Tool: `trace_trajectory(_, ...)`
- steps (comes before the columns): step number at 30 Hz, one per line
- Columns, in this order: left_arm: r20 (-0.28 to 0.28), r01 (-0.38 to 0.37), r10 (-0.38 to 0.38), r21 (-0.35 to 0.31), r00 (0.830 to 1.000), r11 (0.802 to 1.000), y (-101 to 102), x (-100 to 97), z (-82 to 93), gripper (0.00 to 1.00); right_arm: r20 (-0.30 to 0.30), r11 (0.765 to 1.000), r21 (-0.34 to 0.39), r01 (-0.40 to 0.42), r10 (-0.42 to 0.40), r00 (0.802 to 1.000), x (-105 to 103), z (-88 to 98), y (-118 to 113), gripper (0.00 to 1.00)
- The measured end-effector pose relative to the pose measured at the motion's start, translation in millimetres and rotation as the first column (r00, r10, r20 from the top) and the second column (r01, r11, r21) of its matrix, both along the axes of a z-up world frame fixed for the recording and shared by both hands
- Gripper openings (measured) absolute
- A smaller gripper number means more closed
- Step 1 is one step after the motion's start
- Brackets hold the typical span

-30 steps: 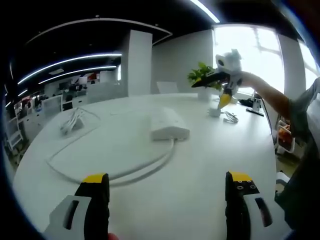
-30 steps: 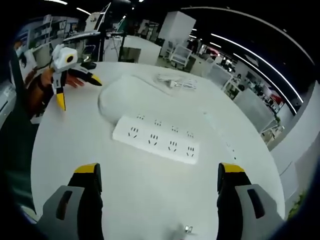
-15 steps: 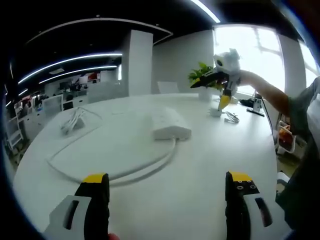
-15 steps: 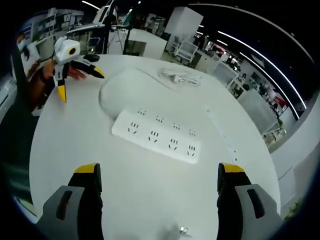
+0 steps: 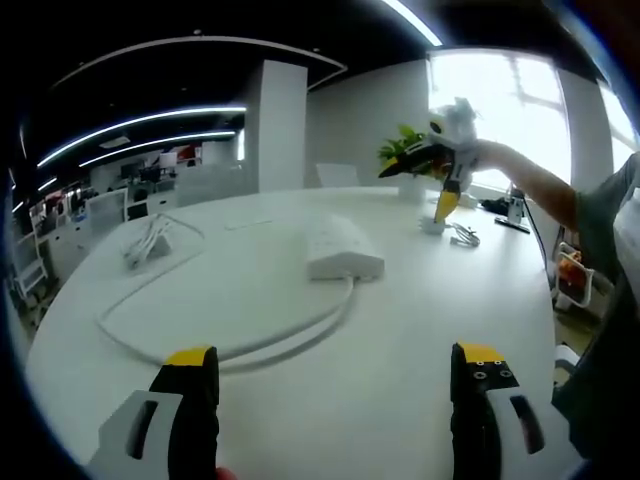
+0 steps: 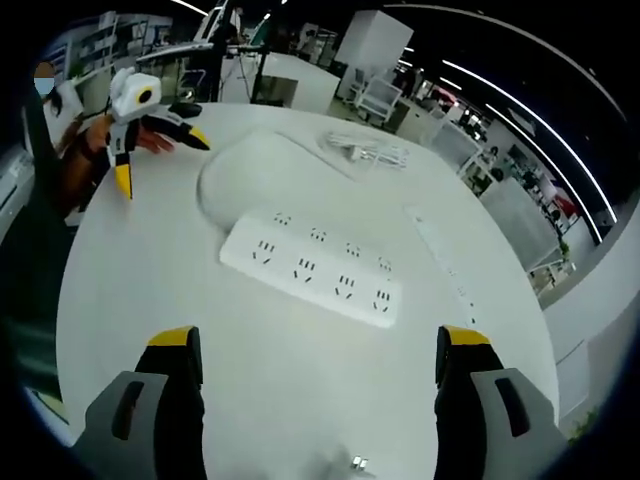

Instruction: Straighten the power strip on the desk, plug the charger into it

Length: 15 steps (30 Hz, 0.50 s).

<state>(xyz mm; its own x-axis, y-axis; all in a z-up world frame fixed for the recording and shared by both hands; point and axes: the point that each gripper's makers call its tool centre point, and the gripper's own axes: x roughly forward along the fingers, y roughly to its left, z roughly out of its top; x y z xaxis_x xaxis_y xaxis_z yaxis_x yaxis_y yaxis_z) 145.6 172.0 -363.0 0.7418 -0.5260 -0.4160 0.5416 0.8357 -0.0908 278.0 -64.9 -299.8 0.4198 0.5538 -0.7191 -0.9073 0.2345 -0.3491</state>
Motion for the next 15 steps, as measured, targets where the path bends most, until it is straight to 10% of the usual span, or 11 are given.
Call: trace_trajectory(15,0.001,-0.004,0.004,0.001,1.0,1.0,3.3,0.9,-0.3,0.99,-0.004,0.999,-0.002,-0.033,0.033,0.999,9.7,1.6,8.0,0.99)
